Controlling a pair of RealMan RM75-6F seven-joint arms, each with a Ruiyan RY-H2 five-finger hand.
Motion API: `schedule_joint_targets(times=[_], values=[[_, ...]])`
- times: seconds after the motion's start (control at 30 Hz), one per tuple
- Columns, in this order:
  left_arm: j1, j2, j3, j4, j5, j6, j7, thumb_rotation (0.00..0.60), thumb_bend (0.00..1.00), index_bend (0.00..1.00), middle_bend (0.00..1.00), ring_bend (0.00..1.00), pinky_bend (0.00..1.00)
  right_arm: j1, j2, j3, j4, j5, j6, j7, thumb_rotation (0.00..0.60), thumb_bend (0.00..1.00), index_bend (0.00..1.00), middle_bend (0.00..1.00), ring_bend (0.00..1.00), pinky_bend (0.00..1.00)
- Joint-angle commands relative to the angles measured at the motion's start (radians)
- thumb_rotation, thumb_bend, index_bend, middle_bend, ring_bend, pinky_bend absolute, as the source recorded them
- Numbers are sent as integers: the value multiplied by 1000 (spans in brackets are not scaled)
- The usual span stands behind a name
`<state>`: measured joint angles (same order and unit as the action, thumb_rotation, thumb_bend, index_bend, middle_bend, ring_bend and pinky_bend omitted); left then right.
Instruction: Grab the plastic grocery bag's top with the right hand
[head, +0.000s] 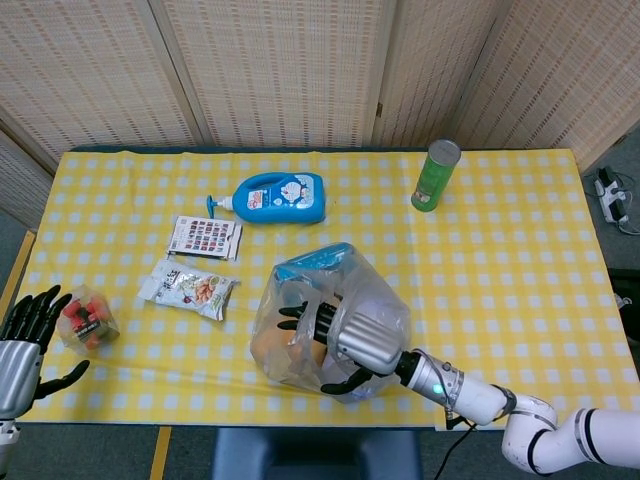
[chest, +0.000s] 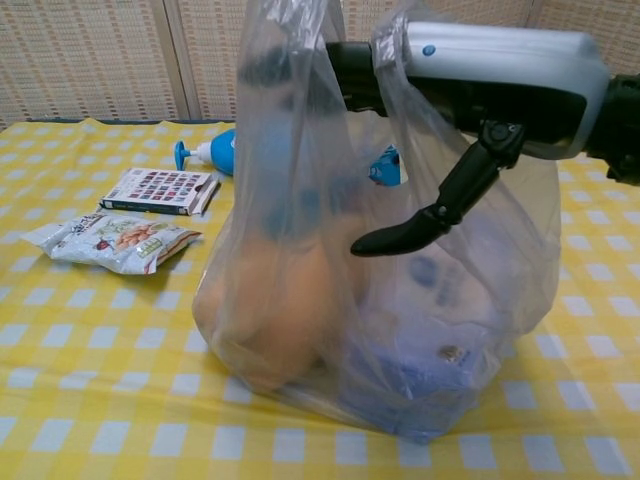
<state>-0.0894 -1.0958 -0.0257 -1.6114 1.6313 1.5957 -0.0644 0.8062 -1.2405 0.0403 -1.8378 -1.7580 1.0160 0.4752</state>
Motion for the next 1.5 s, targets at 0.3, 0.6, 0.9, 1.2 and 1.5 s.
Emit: schedule_joint_targets(times=[0.3,0.6,0.9,1.2,1.5], values=[[4,3,1,1,5,6,-7,600,223,0,53,65,0,17,-72,9,50,1,37,61,600,235,0,0,0,0],[3,2,2,1,5,4,-7,600,223,0,53,64,0,39,-112,6,90,-18,60,136,600,235,0,0,0,0],[5,2,2,2,8,6,-7,600,223,0,53,65,0,61,-145,-5,110,-47,80,179,600,235,0,0,0,0],[5,1,2,2,7,6,-5,600,223,0,53,65,0,81,-175,-15,158,-47,94,262,600,235,0,0,0,0],[5,2,1,3,6,5,-8,600,223,0,53,65,0,119,-199,-25,193,-45,109,484,600,235,0,0,0,0]])
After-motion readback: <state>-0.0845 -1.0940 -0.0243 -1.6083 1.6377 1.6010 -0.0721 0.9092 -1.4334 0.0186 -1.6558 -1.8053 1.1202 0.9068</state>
